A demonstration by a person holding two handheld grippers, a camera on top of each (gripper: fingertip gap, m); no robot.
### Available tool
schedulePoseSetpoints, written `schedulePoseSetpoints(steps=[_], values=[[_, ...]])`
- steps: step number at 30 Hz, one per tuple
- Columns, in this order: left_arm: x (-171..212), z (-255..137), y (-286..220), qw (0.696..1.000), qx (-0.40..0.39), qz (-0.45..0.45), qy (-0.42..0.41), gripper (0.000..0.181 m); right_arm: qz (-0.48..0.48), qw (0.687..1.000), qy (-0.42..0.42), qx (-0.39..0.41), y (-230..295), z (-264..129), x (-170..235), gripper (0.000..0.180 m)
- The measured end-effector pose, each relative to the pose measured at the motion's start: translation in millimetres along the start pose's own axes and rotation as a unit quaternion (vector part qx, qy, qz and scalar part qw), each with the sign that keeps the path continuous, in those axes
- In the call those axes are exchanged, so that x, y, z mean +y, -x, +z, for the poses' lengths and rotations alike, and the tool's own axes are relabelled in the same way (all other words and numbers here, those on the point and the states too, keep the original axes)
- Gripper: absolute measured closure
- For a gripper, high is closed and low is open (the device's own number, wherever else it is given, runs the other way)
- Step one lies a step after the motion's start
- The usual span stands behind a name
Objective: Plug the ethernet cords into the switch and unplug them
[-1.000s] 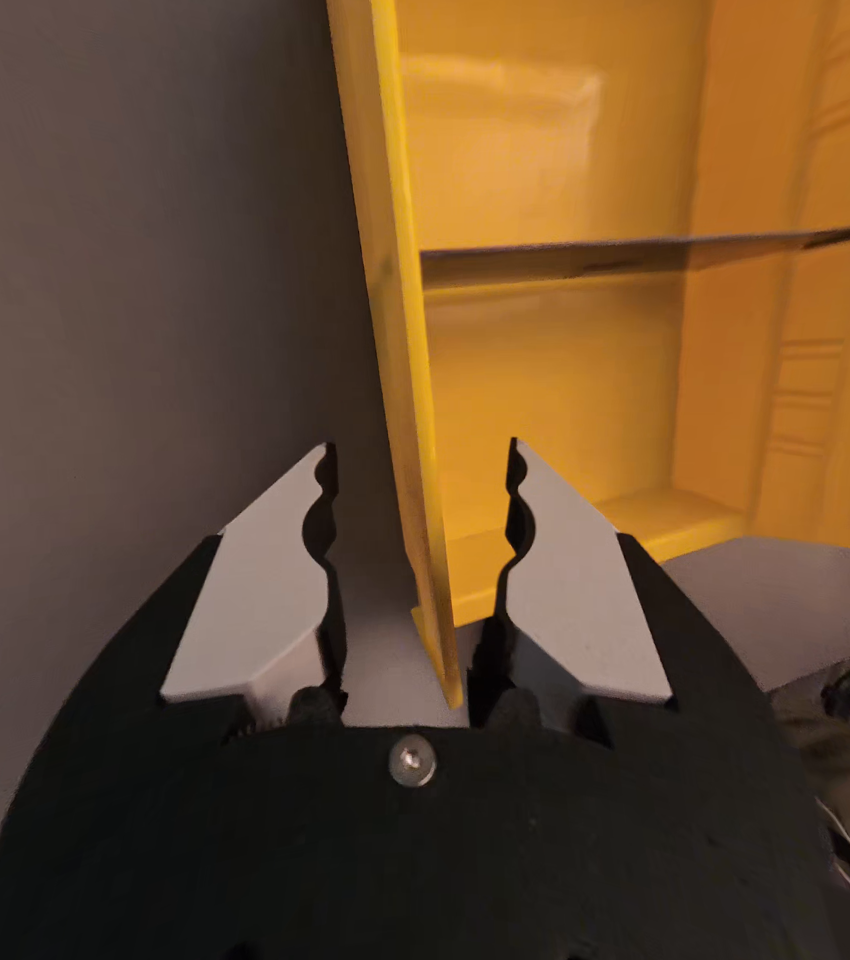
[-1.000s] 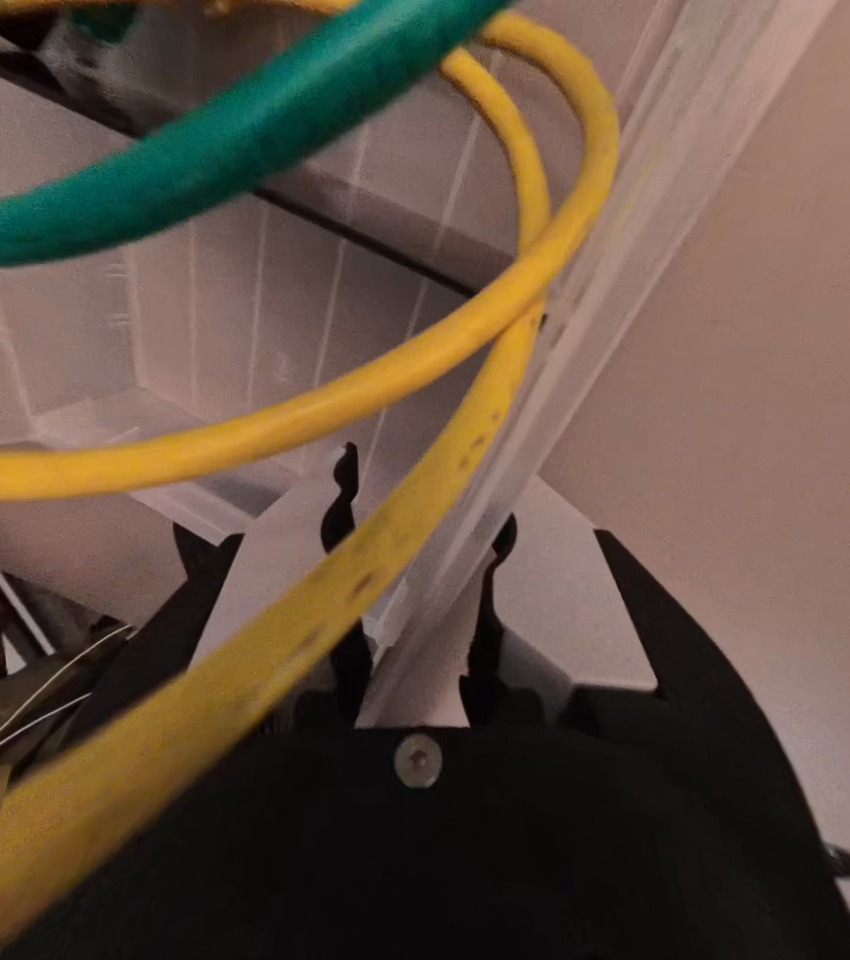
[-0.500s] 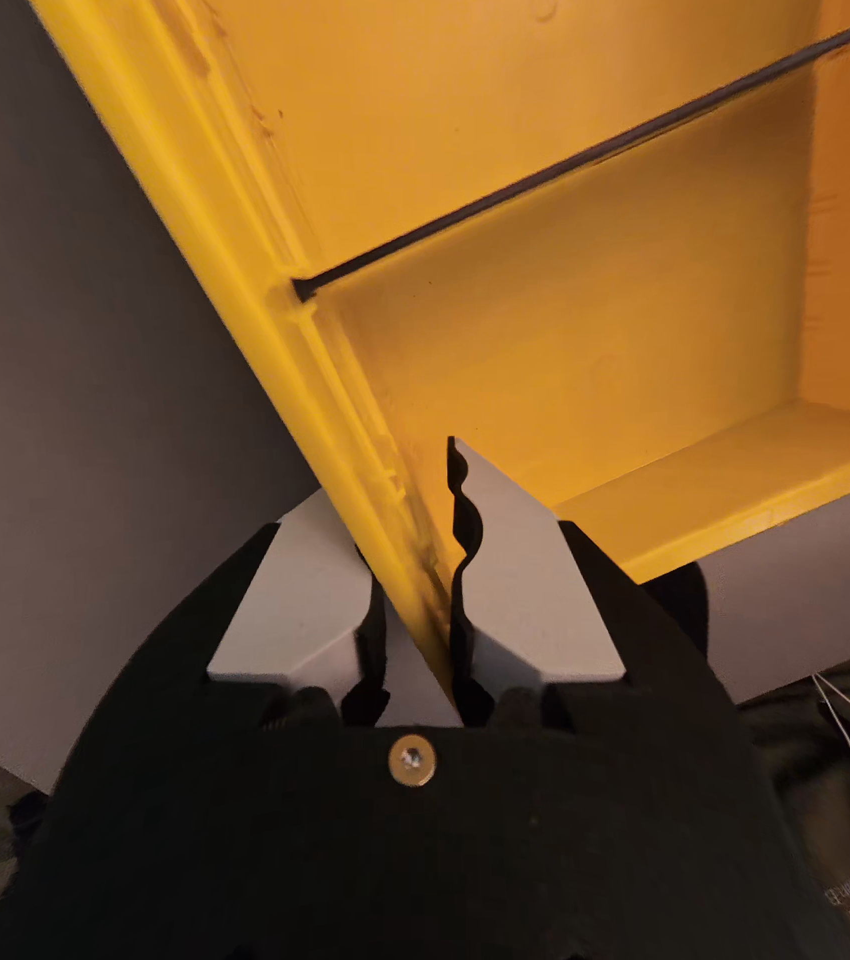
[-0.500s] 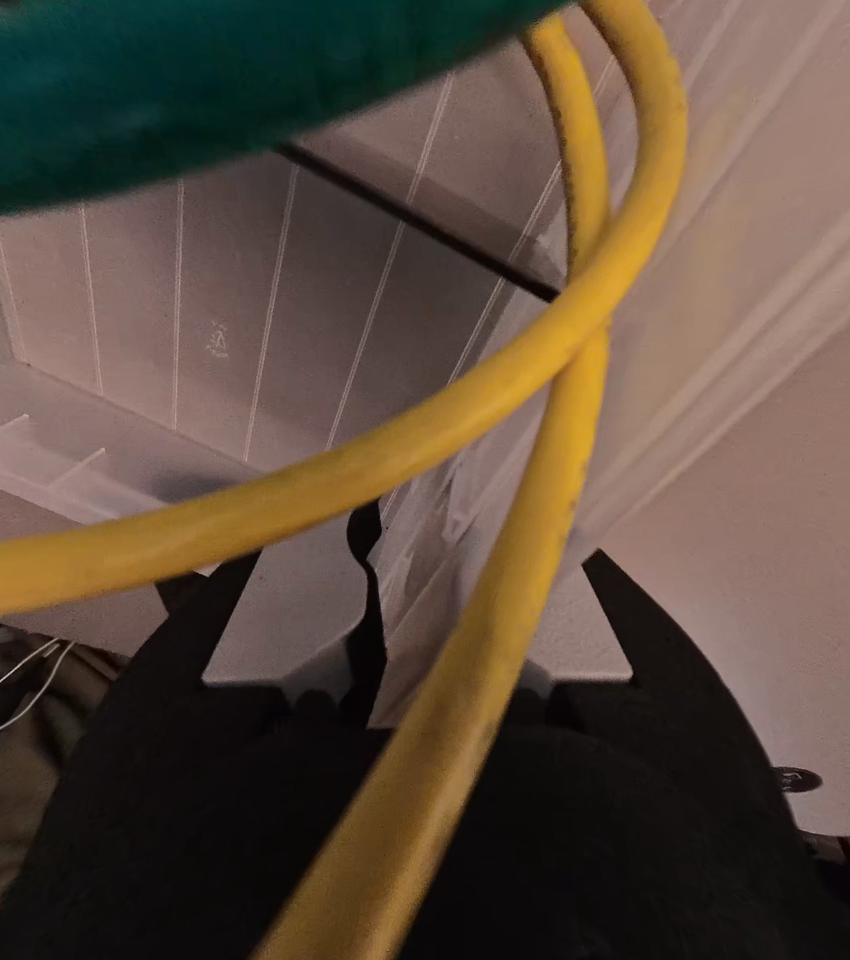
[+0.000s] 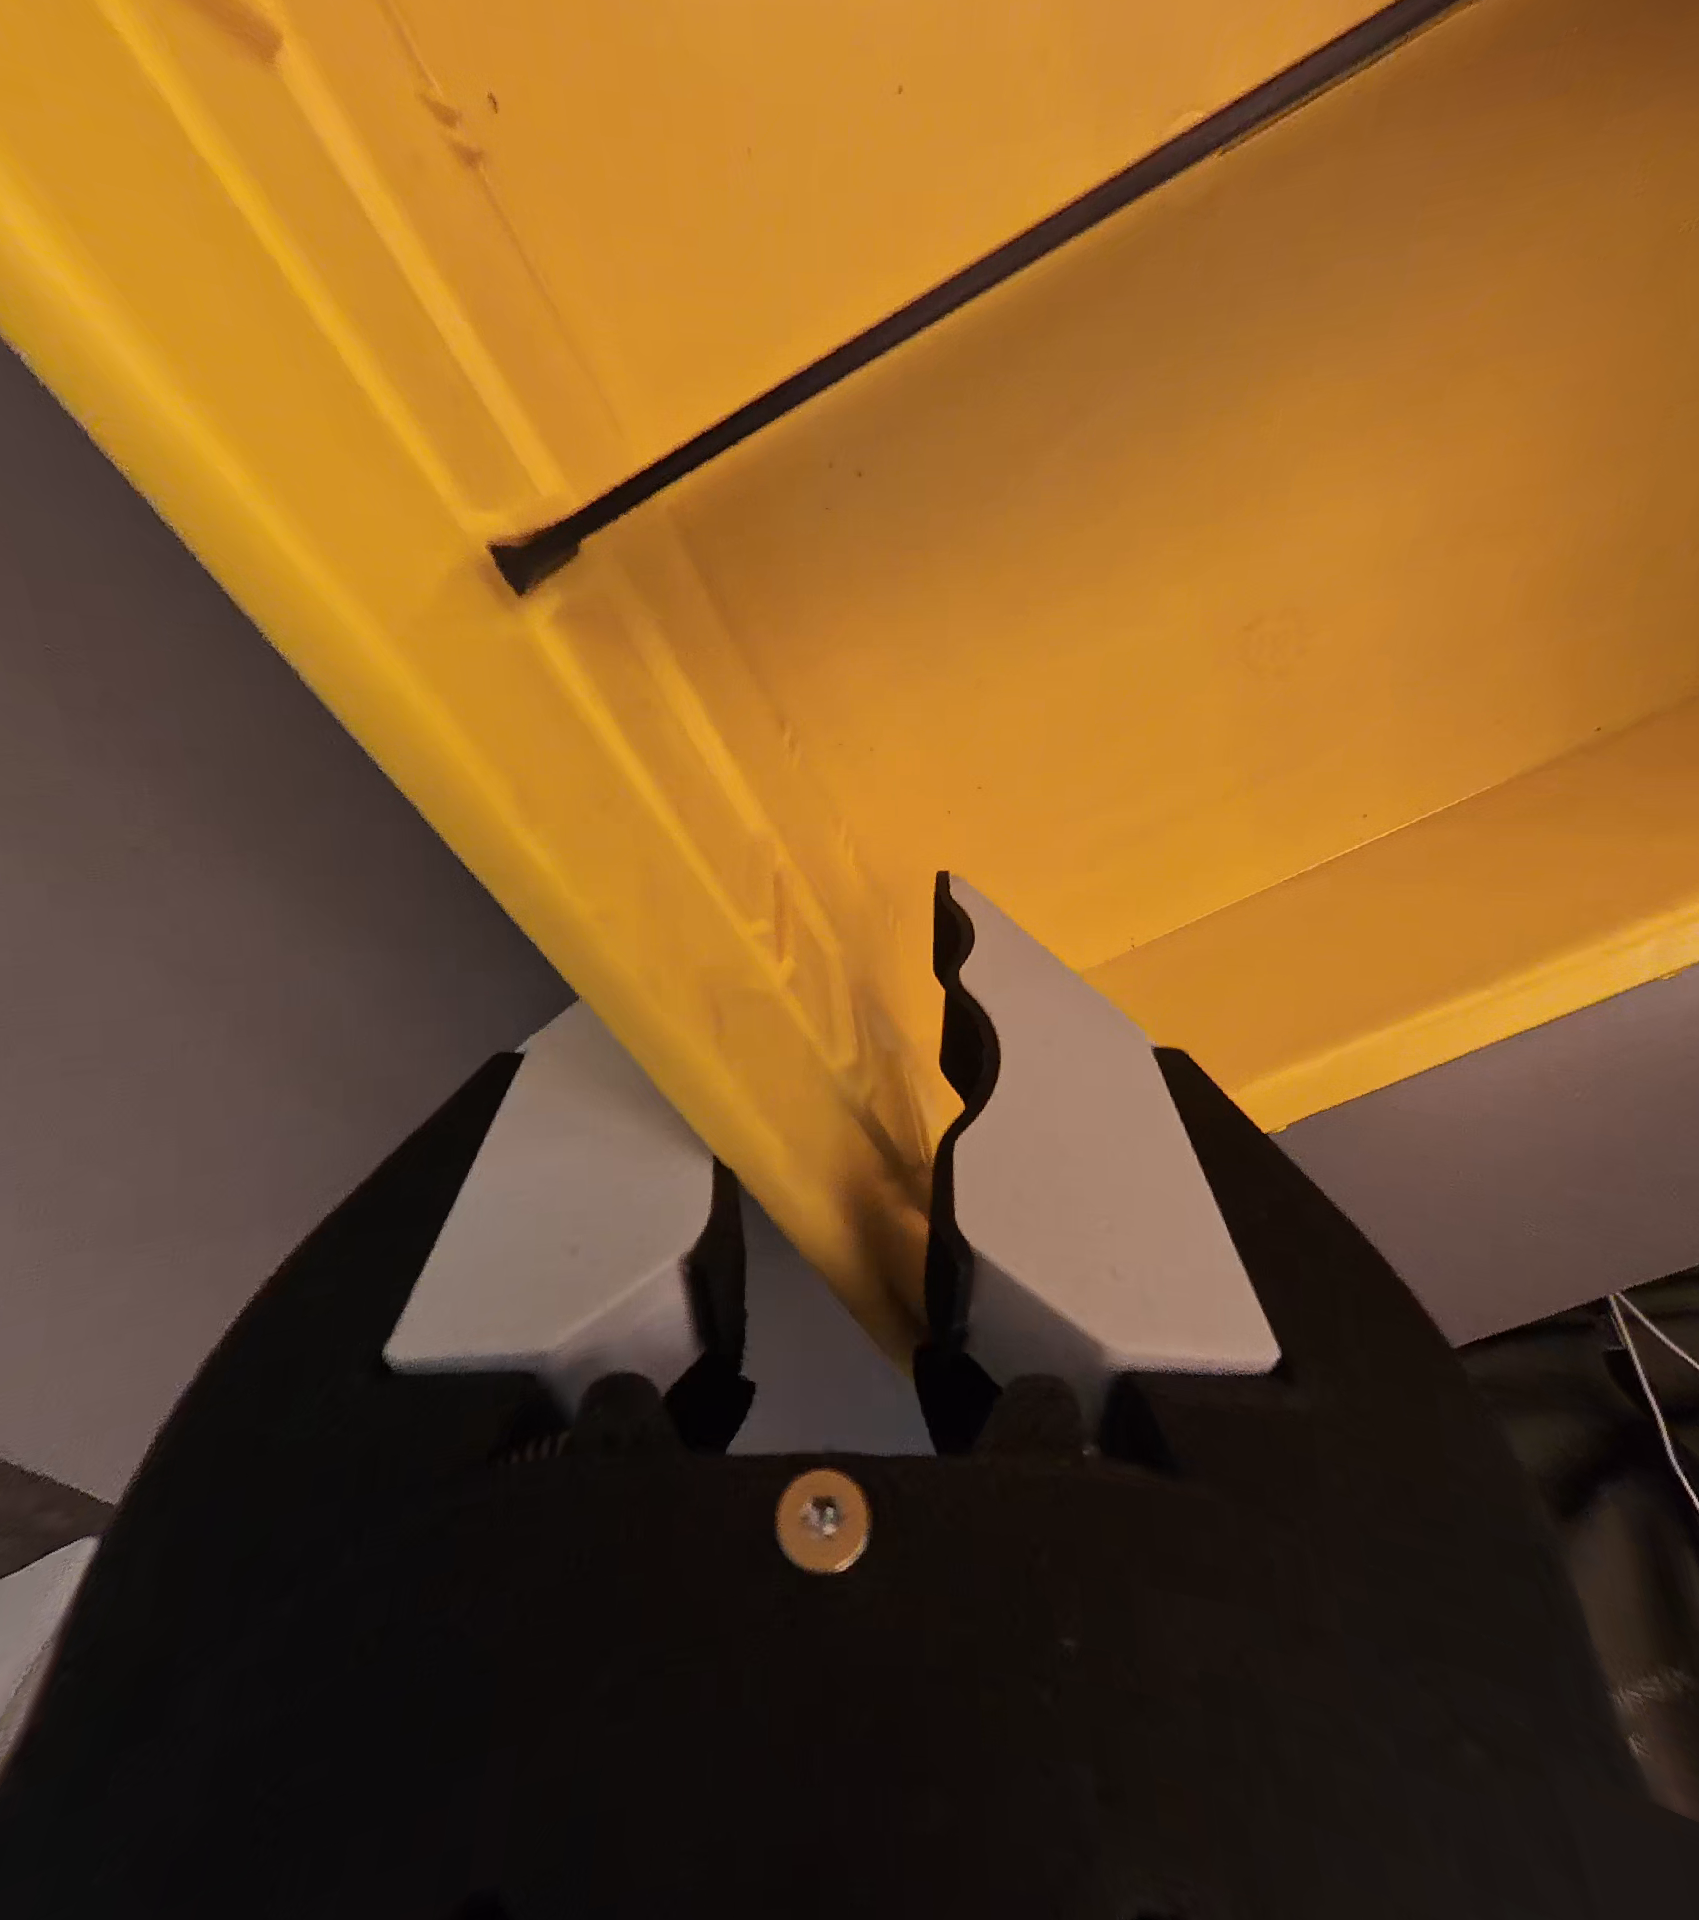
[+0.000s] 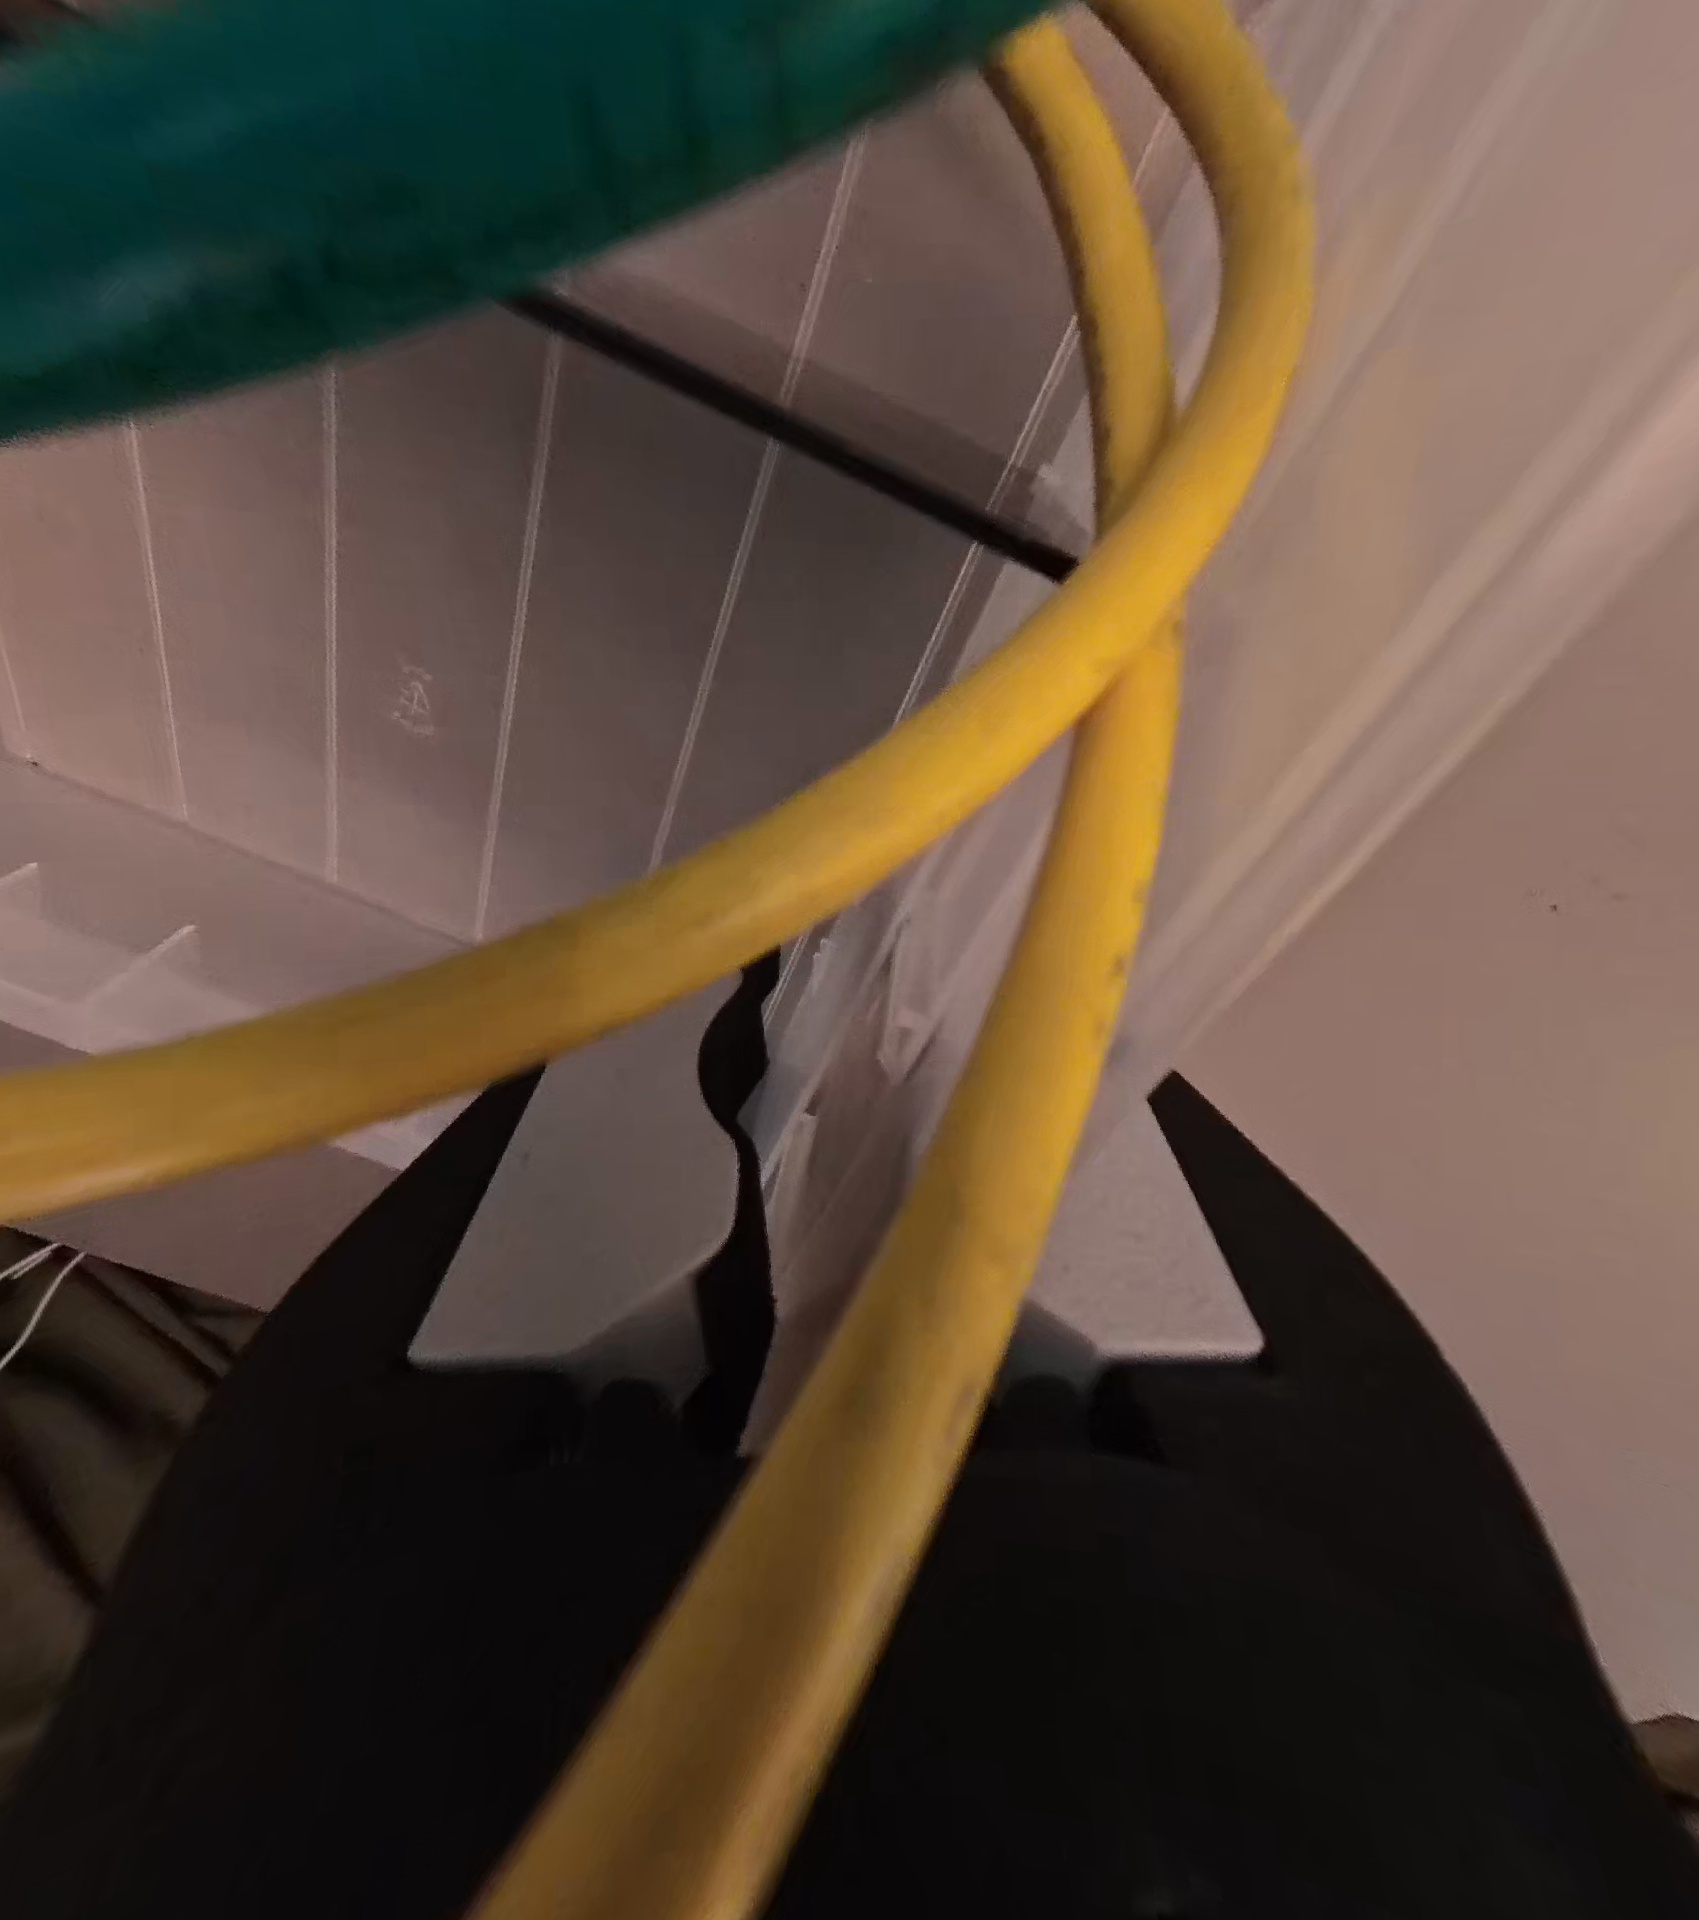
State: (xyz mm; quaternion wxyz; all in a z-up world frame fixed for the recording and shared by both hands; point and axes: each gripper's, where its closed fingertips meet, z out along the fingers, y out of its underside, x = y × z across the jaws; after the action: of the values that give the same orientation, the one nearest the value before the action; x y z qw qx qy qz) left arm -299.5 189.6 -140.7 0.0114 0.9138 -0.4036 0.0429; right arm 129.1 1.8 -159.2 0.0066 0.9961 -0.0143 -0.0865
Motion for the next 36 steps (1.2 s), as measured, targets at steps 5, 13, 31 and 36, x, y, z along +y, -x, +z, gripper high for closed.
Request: schedulePoseSetpoints(steps=[5,13,31,36], values=[[-10,2,-17,0.999,-0.014,0.028,0.009,0.142,-0.018,1.0,-0.023,0.006,12,1,-13,0.146],[-8,-4,-53,0.991,0.124,0.043,-0.003,0.137,0.028,0.963,-0.262,0.056,1,-82,-30,0.114],[-32,-23,-34,0.961,0.243,-0.095,-0.092,0.15,-0.187,0.933,-0.297,-0.08,241,-89,-133,0.128],[-11,-24,-11,0.969,0.205,-0.11,-0.087,0.156,-0.178,0.965,-0.188,-0.032,240,-60,-138,0.128]])
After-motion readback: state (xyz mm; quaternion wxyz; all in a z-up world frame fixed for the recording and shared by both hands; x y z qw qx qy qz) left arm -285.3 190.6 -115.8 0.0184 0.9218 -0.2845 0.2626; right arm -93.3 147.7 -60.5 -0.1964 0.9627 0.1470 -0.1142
